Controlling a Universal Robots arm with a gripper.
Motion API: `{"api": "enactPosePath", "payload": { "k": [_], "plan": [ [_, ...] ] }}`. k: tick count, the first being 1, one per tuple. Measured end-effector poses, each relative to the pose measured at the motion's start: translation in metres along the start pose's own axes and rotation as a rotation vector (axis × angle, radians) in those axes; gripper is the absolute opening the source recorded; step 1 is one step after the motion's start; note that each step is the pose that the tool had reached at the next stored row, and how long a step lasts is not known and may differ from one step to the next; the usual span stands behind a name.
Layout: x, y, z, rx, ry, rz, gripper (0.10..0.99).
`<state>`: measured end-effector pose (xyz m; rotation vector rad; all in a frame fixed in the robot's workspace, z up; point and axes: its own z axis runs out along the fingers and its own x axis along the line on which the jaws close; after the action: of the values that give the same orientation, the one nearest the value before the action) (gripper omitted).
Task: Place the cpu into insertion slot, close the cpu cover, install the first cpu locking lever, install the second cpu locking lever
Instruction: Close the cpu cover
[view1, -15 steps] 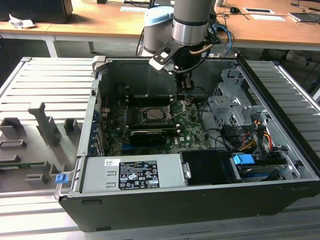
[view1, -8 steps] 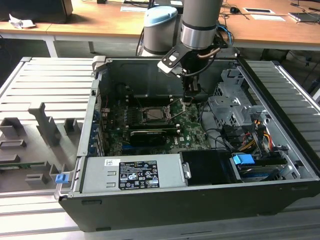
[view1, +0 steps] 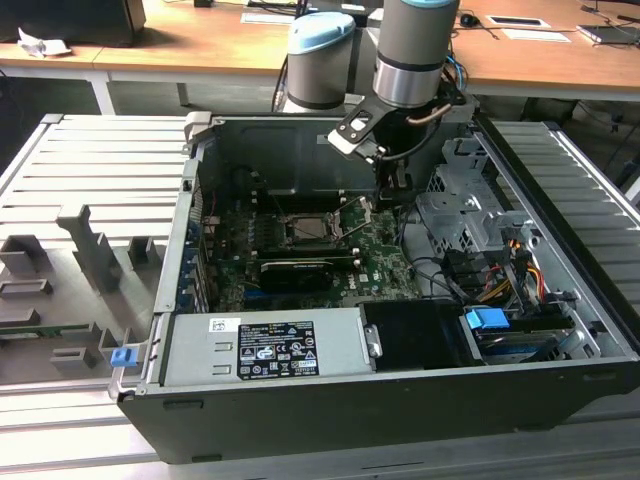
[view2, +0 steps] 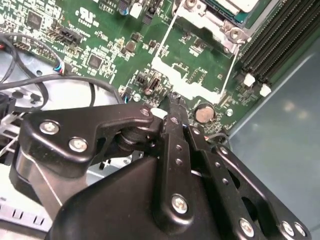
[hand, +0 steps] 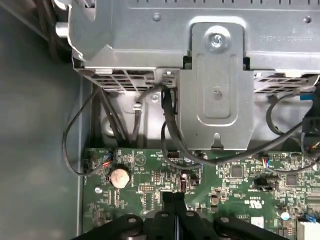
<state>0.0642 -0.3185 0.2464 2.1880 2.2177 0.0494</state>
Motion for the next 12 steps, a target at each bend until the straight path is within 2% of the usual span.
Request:
{"api": "enactPosePath", "payload": {
  "k": [1, 6, 12],
  "plan": [
    [0.0, -0.0011, 0.0, 0.001, 0.0, 0.0, 0.106],
    [0.0002, -0.0182, -0.0007, 0.0, 0.0022, 0.0, 0.106],
    [0.0004, -0.0323, -0.0012, -0.003, 0.0021, 0.0, 0.106]
  ]
}}
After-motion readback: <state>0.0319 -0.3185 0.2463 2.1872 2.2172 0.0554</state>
